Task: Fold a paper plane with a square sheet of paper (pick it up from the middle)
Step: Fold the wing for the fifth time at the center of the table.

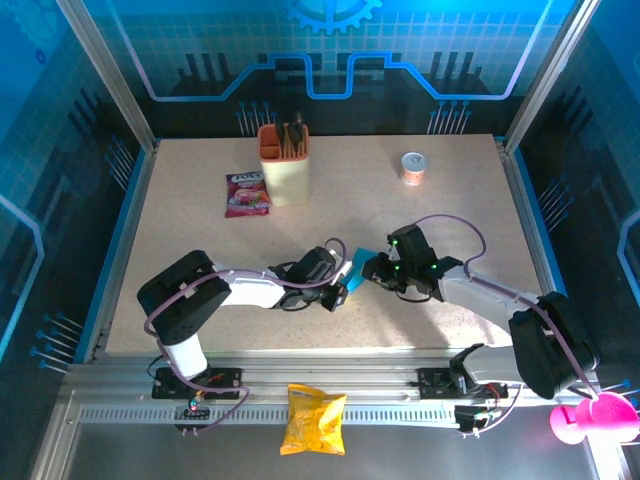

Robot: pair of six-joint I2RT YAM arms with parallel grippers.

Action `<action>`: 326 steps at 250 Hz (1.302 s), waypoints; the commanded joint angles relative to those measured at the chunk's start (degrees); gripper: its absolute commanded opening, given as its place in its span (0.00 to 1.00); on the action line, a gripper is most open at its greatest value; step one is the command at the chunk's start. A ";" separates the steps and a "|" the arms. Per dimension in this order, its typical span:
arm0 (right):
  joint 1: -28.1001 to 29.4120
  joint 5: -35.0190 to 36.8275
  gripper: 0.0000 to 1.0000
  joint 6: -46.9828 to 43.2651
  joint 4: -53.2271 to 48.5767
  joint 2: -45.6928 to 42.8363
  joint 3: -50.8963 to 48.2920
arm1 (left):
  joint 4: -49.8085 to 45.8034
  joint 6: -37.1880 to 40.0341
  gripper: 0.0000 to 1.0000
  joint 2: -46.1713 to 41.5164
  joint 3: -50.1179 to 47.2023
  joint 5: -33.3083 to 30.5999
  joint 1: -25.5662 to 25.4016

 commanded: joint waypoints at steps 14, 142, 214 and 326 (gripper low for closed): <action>1.28 -3.98 0.15 -2.31 7.21 0.96 -2.89 | 0.57 -2.86 0.00 2.28 -1.24 2.55 0.62; 3.52 -7.00 0.05 -3.44 24.47 11.22 -6.18 | 2.45 -3.45 0.00 2.70 -2.13 7.68 2.41; 3.31 -5.61 0.01 -3.30 24.87 14.36 -5.69 | 1.92 -2.92 0.00 3.20 -1.34 8.84 2.70; 2.27 -2.19 0.00 -0.59 23.39 18.56 -7.08 | 2.36 -2.95 0.03 1.64 -1.93 8.47 3.06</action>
